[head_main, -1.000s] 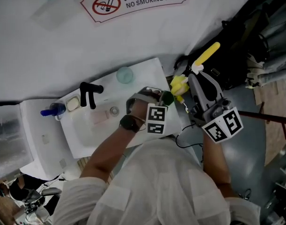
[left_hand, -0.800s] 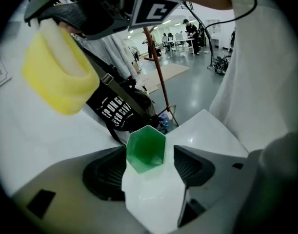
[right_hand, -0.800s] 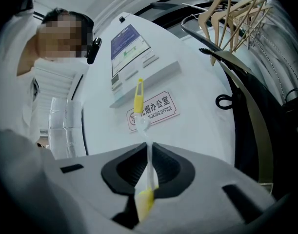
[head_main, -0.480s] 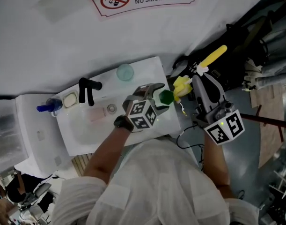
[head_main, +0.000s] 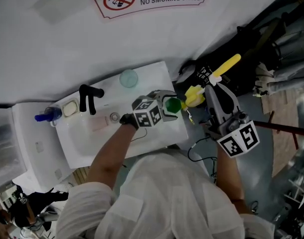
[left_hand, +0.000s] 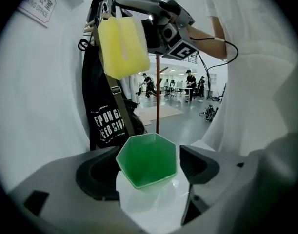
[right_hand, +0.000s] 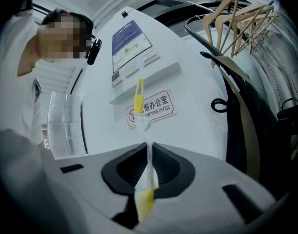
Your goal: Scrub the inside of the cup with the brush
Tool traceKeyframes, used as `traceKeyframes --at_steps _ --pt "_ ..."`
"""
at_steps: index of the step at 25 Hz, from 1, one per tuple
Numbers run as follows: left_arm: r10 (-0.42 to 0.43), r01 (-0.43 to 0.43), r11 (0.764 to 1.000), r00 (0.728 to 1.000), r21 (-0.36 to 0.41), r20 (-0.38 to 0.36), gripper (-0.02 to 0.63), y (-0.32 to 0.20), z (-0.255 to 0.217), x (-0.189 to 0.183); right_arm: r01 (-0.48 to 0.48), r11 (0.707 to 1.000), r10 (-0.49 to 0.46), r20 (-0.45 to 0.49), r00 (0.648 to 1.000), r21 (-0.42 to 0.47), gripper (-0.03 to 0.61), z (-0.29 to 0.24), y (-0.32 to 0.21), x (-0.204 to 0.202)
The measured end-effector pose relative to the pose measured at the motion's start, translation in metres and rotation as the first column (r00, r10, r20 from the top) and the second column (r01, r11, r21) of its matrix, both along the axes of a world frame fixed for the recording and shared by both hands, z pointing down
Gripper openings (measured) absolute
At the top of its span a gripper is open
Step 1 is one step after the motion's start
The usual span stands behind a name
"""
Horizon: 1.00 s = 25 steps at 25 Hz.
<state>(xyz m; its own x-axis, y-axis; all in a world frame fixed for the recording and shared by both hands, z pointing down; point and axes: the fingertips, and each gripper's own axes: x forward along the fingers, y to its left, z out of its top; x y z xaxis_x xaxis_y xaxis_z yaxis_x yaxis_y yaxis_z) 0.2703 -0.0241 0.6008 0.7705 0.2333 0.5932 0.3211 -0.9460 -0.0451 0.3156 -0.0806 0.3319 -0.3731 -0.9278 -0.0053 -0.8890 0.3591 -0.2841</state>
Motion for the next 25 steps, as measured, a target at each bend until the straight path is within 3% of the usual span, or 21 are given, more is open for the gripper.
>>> traceKeyframes --at_steps 5,6,11,17,21,23,25 --pt "-0.011 0.011 1.000 1.000 -0.013 0.017 0.372 -0.001 0.008 0.003 0.012 1.000 -0.012 0.000 1.000 -0.005 0.032 0.003 0.001 -0.003" --pt "-0.022 0.023 0.999 1.000 -0.023 0.011 0.340 -0.001 0.009 0.004 0.016 1.000 -0.016 0.000 1.000 -0.006 0.032 0.004 0.001 -0.005" --pt "-0.147 0.146 0.986 0.989 -0.077 -0.010 0.318 -0.006 0.003 0.008 0.037 0.999 -0.037 0.007 0.999 0.001 0.032 0.003 0.001 -0.012" --pt "-0.344 0.340 0.933 0.939 -0.120 -0.009 0.316 -0.012 -0.054 -0.005 0.129 0.988 -0.132 0.027 0.991 0.086 0.032 -0.021 0.006 -0.043" --pt "-0.468 0.463 0.876 0.883 -0.136 -0.006 0.316 -0.027 -0.105 -0.030 0.197 0.972 -0.204 0.044 0.978 0.132 0.032 -0.041 0.010 -0.074" --pt "-0.514 0.505 0.848 0.858 -0.162 -0.014 0.316 -0.031 -0.131 -0.045 0.227 0.961 -0.237 0.047 0.970 0.159 0.032 -0.051 0.014 -0.091" --pt "-0.532 0.523 0.838 0.847 -0.153 -0.019 0.316 -0.031 -0.152 -0.058 0.261 0.947 -0.273 0.045 0.961 0.186 0.032 -0.063 0.017 -0.110"
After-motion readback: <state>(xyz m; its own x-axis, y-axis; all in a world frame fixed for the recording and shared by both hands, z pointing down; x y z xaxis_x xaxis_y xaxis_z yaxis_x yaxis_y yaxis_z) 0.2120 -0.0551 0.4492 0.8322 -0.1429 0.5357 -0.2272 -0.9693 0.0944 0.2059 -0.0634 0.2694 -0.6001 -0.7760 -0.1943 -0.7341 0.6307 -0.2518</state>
